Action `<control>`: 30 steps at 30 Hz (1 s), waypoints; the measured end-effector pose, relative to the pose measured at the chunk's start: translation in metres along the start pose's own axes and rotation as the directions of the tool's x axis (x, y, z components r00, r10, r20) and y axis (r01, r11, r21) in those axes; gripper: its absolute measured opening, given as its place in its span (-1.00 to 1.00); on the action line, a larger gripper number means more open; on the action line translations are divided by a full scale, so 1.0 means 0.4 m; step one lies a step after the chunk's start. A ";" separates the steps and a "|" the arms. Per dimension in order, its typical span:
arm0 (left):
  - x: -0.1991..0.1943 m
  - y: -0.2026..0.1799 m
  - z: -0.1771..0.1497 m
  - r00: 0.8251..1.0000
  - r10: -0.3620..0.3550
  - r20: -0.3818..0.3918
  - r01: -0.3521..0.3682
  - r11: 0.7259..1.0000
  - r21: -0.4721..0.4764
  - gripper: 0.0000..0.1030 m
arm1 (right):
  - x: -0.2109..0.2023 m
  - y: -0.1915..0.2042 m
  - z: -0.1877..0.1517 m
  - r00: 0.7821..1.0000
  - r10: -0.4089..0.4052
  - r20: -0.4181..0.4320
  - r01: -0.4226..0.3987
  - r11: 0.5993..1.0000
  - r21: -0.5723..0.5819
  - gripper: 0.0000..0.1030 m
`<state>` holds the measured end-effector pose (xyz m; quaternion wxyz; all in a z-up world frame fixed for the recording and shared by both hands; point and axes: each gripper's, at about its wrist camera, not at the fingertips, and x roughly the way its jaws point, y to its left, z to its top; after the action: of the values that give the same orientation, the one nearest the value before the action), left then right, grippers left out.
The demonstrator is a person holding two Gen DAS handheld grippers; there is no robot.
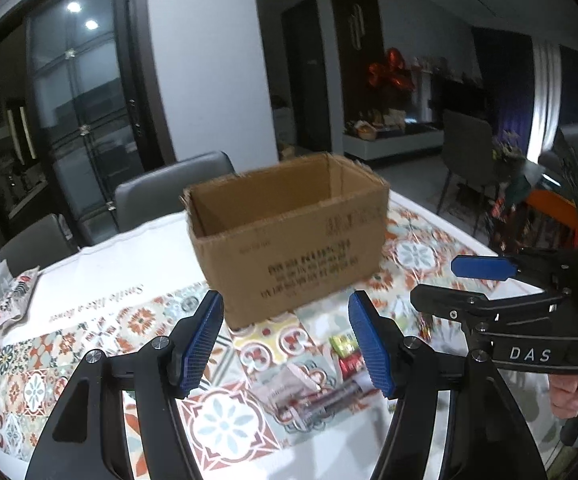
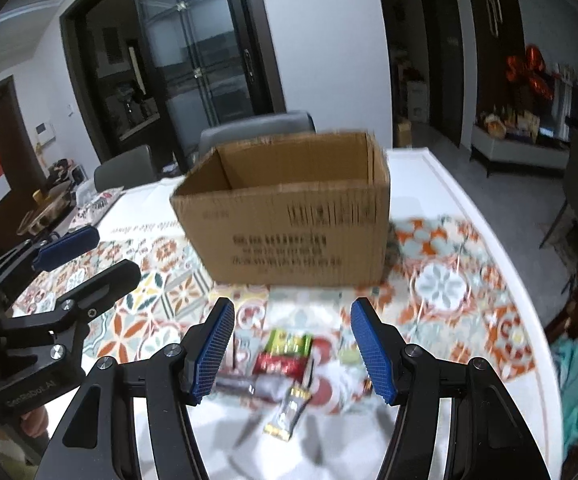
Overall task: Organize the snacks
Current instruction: 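Grasp the long wrapped bar with the left tool while the right tool grasps the small white bar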
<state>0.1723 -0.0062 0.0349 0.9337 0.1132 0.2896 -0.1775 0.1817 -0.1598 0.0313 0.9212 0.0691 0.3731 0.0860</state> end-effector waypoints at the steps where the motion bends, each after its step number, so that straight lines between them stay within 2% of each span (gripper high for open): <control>1: 0.004 -0.004 -0.011 1.000 -0.008 -0.008 0.009 1.000 0.003 0.24 | 0.006 -0.005 -0.011 1.000 -0.006 -0.013 0.006 1.000 0.013 0.20; 10: 0.055 -0.044 -0.103 0.989 -0.113 -0.095 0.119 0.991 0.055 0.24 | 0.059 -0.038 -0.116 0.992 -0.041 -0.121 0.053 0.994 0.099 0.20; 19: 0.143 -0.068 -0.164 0.954 -0.210 -0.216 0.228 0.972 0.062 0.17 | 0.124 -0.060 -0.195 0.968 -0.044 -0.246 0.079 0.988 0.132 0.20; 26: 0.206 -0.086 -0.185 0.939 -0.207 -0.276 0.243 0.965 0.102 0.07 | 0.148 -0.071 -0.221 0.956 -0.045 -0.289 0.094 0.983 0.156 0.20; 30: 0.231 -0.093 -0.195 0.928 -0.209 -0.308 0.251 0.962 0.103 -0.07 | 0.162 -0.077 -0.231 0.952 -0.045 -0.304 0.099 0.982 0.163 0.20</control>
<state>0.1893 -0.0403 -0.0858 0.8424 0.1693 0.4234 -0.2872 0.1661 -0.1706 -0.0840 0.8469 0.1229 0.5166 0.0282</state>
